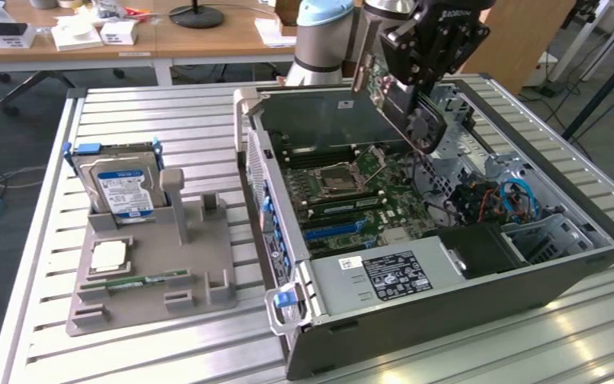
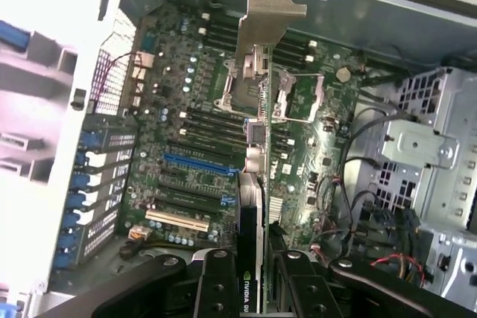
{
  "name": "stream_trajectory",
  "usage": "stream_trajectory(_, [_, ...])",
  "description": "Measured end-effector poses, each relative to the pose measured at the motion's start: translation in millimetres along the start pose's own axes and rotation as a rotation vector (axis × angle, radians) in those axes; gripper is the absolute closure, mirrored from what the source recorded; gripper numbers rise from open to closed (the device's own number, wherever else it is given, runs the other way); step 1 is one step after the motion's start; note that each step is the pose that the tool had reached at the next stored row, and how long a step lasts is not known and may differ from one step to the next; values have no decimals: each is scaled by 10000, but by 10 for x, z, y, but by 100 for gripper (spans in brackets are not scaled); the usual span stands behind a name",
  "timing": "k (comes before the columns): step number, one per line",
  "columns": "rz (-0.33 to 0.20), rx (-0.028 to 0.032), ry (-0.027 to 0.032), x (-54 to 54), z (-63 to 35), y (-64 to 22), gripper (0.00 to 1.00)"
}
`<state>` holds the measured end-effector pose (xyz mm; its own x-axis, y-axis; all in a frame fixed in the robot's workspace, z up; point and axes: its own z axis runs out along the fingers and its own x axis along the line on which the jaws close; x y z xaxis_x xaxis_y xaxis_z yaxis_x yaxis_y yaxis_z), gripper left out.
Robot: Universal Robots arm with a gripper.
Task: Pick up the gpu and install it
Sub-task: 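Insert the gpu into the slot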
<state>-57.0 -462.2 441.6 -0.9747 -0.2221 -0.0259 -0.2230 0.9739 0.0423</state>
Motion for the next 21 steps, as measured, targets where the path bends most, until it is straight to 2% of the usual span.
stream_trajectory(21, [-3827, -100, 162, 0, 5, 0, 74])
